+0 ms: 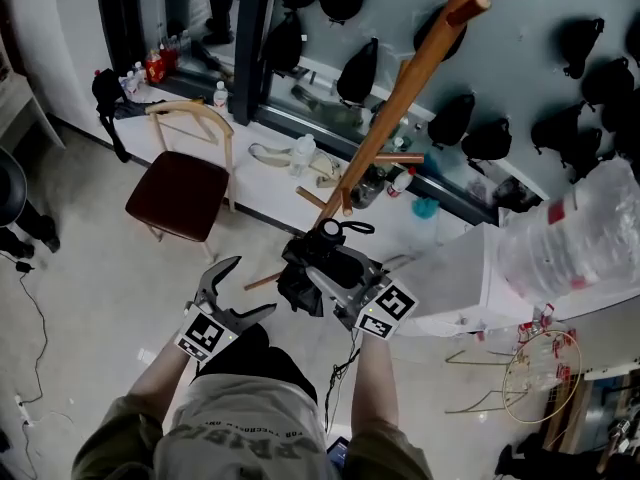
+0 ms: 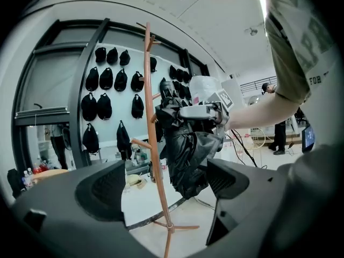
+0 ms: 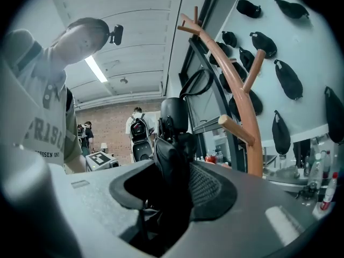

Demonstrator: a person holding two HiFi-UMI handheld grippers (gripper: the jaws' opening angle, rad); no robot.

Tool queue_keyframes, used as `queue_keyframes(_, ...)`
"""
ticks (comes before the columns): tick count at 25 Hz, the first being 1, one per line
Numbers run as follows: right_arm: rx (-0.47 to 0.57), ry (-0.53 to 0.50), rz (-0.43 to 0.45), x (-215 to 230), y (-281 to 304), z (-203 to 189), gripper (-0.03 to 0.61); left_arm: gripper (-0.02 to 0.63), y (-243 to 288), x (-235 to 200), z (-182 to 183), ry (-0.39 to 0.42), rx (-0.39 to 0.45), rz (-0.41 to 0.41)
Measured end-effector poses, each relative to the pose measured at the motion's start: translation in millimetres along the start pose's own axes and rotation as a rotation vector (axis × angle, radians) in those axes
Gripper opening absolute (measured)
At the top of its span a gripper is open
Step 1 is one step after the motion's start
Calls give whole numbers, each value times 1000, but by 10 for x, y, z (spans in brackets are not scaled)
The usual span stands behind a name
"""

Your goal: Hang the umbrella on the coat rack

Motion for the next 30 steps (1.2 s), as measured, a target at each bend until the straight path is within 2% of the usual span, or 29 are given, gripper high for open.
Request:
queue_keyframes(15,-37,-51,-19,447,145,-293,184,457,478,62,-201,8,73,-27)
queue_keyframes(26,-26,5,-50,734,214,-433,184,457,555,170,-112,41,125,-56)
queue_keyframes(30,-23,25,-62,779,229,-525,184,457,553,162,-124,26,145,-50)
Point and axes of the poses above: the fingertips, and each gripper's own axes: y forward along the fingers, x to its right, z out of its top, the point moved 7 cm from there along -y, backward along the fingers, and after that the axes turned 5 degrees about y, right-handed, at the moved point
